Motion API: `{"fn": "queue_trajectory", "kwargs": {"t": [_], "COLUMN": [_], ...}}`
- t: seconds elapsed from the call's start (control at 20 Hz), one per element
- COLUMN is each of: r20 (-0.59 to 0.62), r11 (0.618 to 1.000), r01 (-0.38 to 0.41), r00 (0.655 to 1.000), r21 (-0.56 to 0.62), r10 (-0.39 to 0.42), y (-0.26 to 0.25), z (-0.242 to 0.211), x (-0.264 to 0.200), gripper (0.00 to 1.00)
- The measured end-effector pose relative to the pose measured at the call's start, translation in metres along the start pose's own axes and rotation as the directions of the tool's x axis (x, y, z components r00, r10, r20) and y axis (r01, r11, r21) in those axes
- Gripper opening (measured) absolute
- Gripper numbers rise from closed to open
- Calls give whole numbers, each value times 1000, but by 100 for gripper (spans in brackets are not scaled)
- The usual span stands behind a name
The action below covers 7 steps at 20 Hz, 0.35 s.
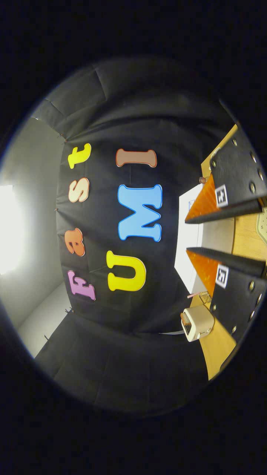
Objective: Open the microwave, put the food inside, and close the microwave door.
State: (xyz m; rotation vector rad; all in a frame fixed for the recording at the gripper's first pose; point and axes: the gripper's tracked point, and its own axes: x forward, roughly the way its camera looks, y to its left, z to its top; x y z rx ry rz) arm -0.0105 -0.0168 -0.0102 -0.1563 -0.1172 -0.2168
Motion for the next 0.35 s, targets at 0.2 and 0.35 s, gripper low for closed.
{"fn": "queue_trajectory", "kwargs": {"t": [0.2, 0.35], "r20": [-20, -32], "r11": [999, 1000], "r01": [40, 15], "r00": [999, 999], "r21": [13, 18], "r10": [-40, -14], "y": [-9, -6], "z": [3, 3], "x": [0, -4], "gripper": [98, 98]}}
